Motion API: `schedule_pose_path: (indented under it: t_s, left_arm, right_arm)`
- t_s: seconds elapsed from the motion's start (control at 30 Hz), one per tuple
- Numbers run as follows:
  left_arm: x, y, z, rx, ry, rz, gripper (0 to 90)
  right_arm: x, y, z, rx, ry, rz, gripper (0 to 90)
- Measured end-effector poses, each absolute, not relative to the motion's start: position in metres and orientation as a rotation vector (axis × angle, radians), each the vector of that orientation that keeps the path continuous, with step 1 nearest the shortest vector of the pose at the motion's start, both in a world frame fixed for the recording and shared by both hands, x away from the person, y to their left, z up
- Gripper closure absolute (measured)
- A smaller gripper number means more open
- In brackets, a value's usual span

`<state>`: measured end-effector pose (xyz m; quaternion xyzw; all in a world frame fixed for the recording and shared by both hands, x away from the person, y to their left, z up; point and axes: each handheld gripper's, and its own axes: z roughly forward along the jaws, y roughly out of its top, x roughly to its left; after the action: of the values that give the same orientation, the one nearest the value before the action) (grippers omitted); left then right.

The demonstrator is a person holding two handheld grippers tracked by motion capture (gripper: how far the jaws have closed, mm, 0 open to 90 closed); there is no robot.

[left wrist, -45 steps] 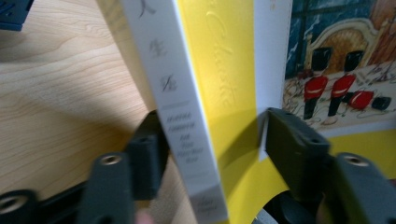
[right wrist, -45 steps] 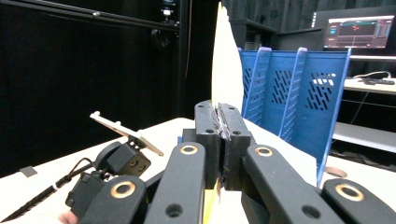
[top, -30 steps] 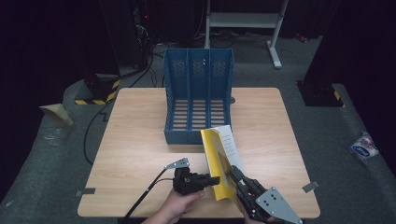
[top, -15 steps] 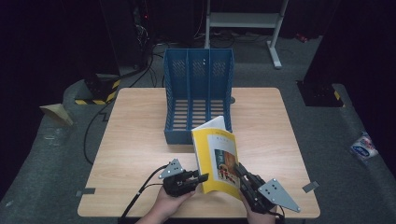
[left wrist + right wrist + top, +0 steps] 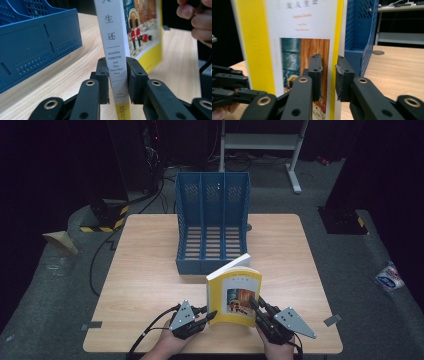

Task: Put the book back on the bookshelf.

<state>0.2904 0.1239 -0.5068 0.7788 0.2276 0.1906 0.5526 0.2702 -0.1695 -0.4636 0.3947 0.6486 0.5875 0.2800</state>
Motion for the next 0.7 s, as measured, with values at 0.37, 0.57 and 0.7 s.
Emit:
schedule_pose_path:
  t_s: [0.37,0.57,0.7]
  left_arm:
    - [0.2845,0.1266,-0.5171,1.885,0.488,0.484,76.2]
    - [0.2797,0.1264,-0.5173,1.901,0.43,0.507,76.2]
    - [0.2804,0.1278,-0.5169,1.904,0.427,0.49,76.0]
  right_arm:
    - [0.2719,-0.168,-0.4673,1.05,1.749,1.556,67.2]
    - [0.2708,-0.1679,-0.464,1.023,1.733,1.549,59.0]
    - [0.2758,-0.1726,-0.463,0.999,1.781,1.603,41.1]
